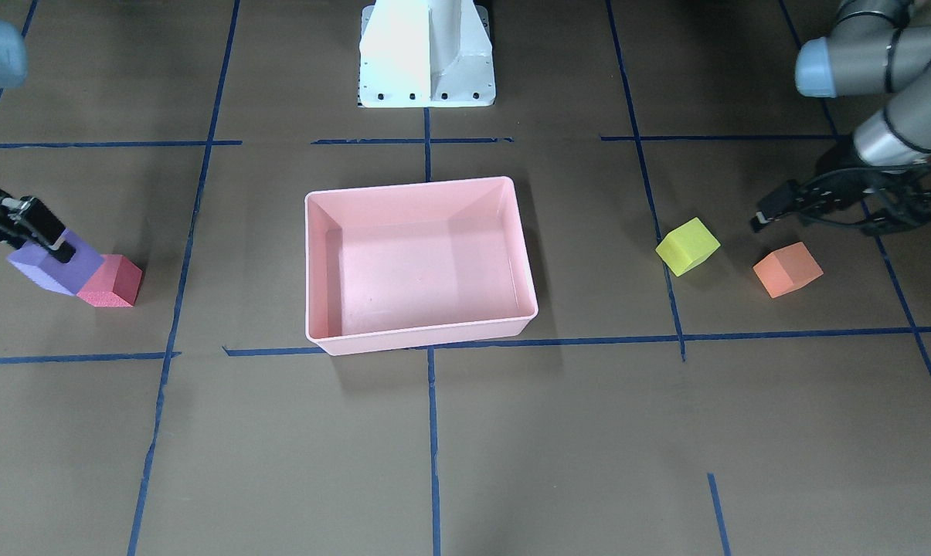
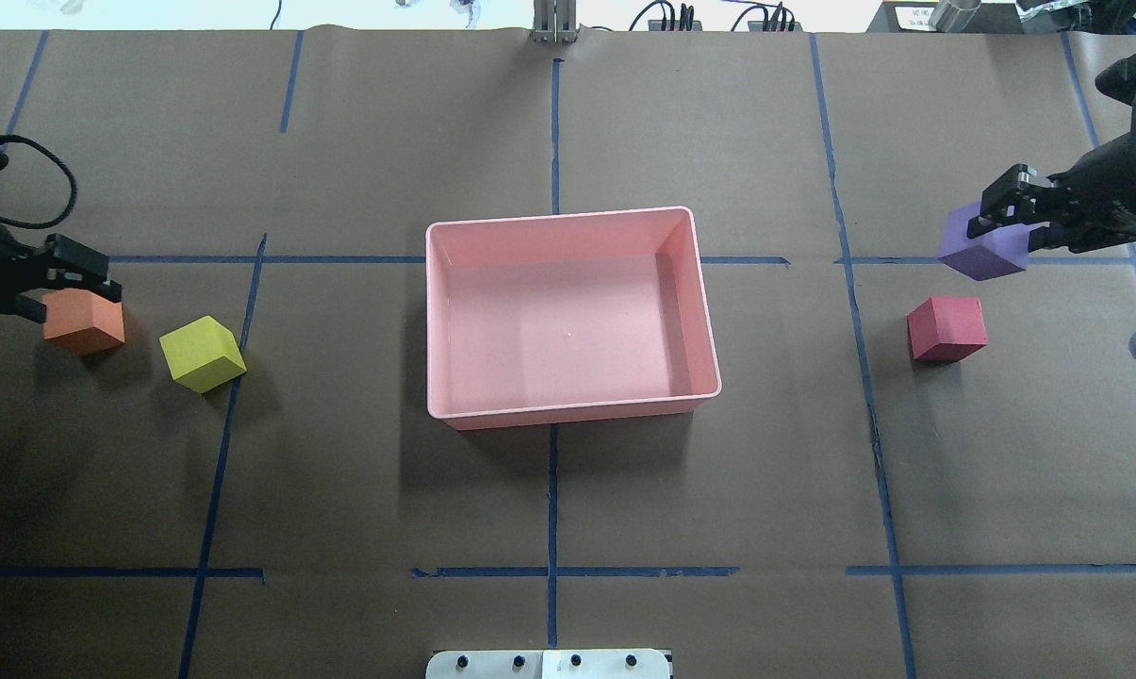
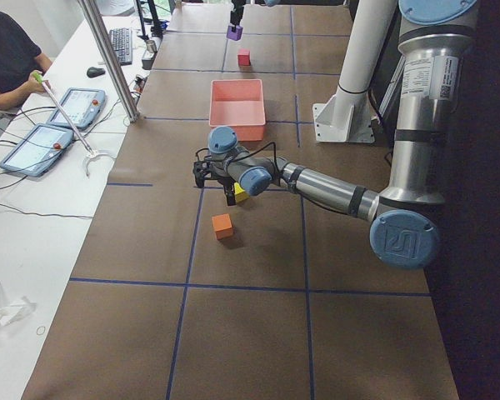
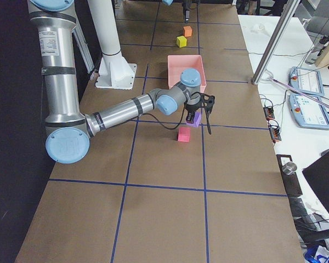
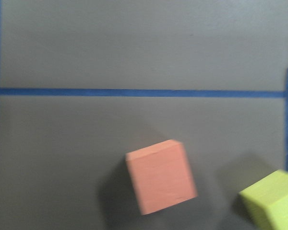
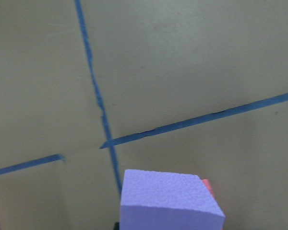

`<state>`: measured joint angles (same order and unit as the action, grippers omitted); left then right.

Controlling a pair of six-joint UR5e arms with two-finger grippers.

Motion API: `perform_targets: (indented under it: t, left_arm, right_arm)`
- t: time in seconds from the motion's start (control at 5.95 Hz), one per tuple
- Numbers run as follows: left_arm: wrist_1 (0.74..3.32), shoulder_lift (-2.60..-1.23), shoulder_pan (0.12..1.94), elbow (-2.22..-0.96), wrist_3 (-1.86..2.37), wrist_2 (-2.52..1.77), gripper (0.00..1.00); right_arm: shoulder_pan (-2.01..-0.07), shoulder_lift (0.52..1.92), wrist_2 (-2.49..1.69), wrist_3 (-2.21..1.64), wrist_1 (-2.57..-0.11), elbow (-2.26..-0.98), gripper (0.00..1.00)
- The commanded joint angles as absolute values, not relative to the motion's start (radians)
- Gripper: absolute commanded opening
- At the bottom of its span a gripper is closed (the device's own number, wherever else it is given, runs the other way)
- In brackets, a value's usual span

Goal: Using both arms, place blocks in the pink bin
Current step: 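Drop the purple cube into the pink bin while the left gripper grasps the yellow cube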

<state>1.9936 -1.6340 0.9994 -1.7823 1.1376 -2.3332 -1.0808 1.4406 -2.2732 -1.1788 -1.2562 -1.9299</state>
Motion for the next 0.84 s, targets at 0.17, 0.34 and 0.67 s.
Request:
perform_targets:
  t: [0.17,0.34,0.67]
  left_arm:
    - [2.008,-1.704,0.858,-1.764,1.35,-2.255,1.0]
    - [2.005,-1.703,0.857,-1.758,1.35,-2.253,1.0]
    - [2.003,-1.704,0.856,-1.74,1.348,-2.25,1.0]
  right_arm:
    - [-0.889,1.191,-2.205,-1.499,-1.311,-1.945,0.04]
    - [-0.8,1.105,-2.121,-1.552,-1.394,-1.941,0.05]
    - [-0.648,0.99,-1.932,-1.642,-1.41,-1.84,0.05]
